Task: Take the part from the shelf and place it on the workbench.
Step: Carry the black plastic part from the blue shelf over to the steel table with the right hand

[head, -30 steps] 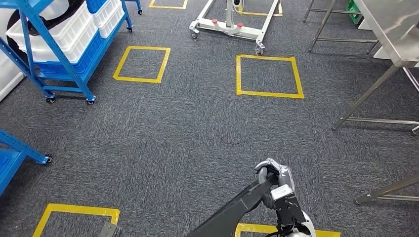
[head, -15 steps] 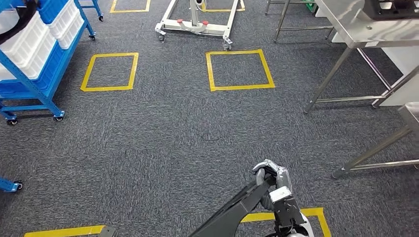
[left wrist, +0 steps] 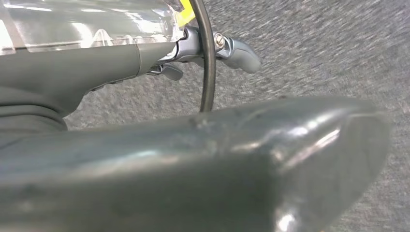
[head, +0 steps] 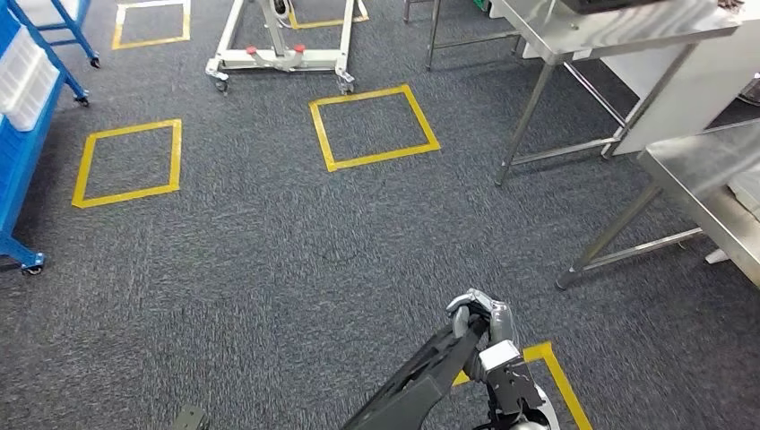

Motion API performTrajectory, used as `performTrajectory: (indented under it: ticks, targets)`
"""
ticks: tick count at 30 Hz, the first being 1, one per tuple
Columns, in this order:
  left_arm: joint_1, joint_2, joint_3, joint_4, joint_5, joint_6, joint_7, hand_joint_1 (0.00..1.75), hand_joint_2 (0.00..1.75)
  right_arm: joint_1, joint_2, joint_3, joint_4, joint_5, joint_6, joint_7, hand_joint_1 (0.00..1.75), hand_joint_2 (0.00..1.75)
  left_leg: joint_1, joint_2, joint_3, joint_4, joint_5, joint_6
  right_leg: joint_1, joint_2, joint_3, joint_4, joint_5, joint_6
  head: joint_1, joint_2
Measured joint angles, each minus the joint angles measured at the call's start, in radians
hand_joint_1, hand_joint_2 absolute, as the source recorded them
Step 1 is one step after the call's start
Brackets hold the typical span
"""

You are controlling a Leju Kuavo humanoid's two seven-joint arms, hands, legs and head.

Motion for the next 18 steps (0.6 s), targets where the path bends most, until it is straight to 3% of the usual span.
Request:
performTrajectory:
  ticks: [2, 4, 6, 8, 9, 10, 11, 13, 15, 17, 18]
  targets:
    - [-0.003, 0.001, 0.000, 0.000, 0.000, 0.000, 0.001, 0.00, 0.00, 0.002, 0.001, 0.002, 0.000, 0.000, 0.000, 0.000, 1.75, 1.75, -0.002, 0.020, 0.000, -0.004, 0.006, 0.012, -0.003, 0.011, -0.008, -0.001, 0.005, 0.011, 0.000, 0.000]
    - [-0.008, 0.001, 0.000, 0.000, -0.001, 0.000, 0.000, 0.00, 0.00, 0.002, 0.001, 0.002, 0.000, -0.001, 0.000, -0.001, 1.75, 1.75, -0.002, 0.042, 0.000, -0.010, 0.012, 0.025, -0.001, -0.033, -0.023, 0.026, -0.014, 0.020, 0.000, 0.000]
    - [-0.006, 0.002, 0.000, 0.000, -0.003, 0.001, -0.001, 0.00, 0.00, -0.001, 0.001, 0.002, 0.001, -0.003, 0.000, -0.003, 1.75, 1.75, -0.005, 0.068, 0.000, -0.014, 0.013, 0.034, 0.001, -0.096, -0.073, 0.130, -0.073, 0.026, 0.000, 0.000]
    - [-0.002, 0.004, 0.002, 0.000, -0.008, 0.000, -0.002, 0.00, 0.00, -0.002, 0.001, 0.003, 0.006, -0.008, -0.003, -0.007, 1.75, 1.75, -0.009, 0.097, -0.002, -0.014, 0.012, 0.038, -0.001, -0.116, -0.132, 0.250, -0.121, 0.030, 0.000, 0.000]
    - [-0.002, 0.005, 0.003, 0.000, -0.009, -0.001, -0.003, 0.00, 0.00, -0.001, 0.001, 0.003, 0.008, -0.010, -0.004, -0.009, 1.75, 1.75, -0.010, 0.111, -0.002, -0.014, 0.011, 0.039, -0.001, -0.118, -0.141, 0.269, -0.119, 0.029, 0.000, 0.000]
    - [-0.004, 0.006, 0.004, 0.000, -0.011, -0.001, -0.005, 0.00, 0.00, -0.001, 0.001, 0.003, 0.011, -0.012, -0.005, -0.010, 1.75, 1.75, -0.011, 0.123, -0.001, -0.014, 0.010, 0.039, 0.000, -0.120, -0.129, 0.248, -0.099, 0.027, 0.000, 0.000]
    - [-0.006, 0.006, 0.004, 0.000, -0.011, -0.002, -0.008, 0.00, 0.00, -0.001, 0.001, 0.003, 0.012, -0.013, -0.006, -0.011, 1.75, 1.75, -0.012, 0.135, 0.002, -0.014, 0.008, 0.039, 0.001, -0.127, -0.098, 0.192, -0.066, 0.023, 0.000, 0.000]
    - [-0.010, 0.006, 0.006, 0.000, -0.010, -0.004, -0.015, 0.00, 0.00, -0.002, 0.001, 0.004, 0.010, -0.012, -0.006, -0.012, 1.75, 1.75, -0.015, 0.155, 0.007, -0.014, 0.004, 0.034, 0.013, -0.168, -0.023, 0.055, -0.015, 0.009, 0.000, 0.000]
    - [-0.010, 0.004, 0.008, 0.000, -0.010, -0.006, -0.024, 0.00, 0.00, -0.002, 0.000, 0.004, 0.004, -0.006, -0.007, -0.012, 1.75, 1.75, -0.018, 0.174, 0.011, -0.014, -0.001, 0.027, 0.025, -0.193, 0.007, -0.008, -0.004, -0.002, 0.000, 0.000]
    - [-0.011, 0.002, 0.010, 0.000, -0.010, -0.007, -0.028, 0.00, 0.00, 0.003, 0.000, 0.006, -0.005, 0.009, -0.011, -0.009, 1.75, 1.75, -0.019, 0.190, 0.016, -0.016, -0.005, 0.019, 0.025, -0.173, 0.008, -0.016, -0.002, -0.010, 0.000, 0.000]
    - [-0.012, 0.001, 0.012, 0.000, -0.011, -0.007, -0.028, 0.00, 0.00, 0.007, 0.000, 0.007, -0.011, 0.019, -0.014, -0.007, 1.75, 1.75, -0.018, 0.181, 0.018, -0.012, -0.011, 0.014, 0.022, -0.162, 0.011, -0.023, 0.002, -0.014, 0.000, 0.000]
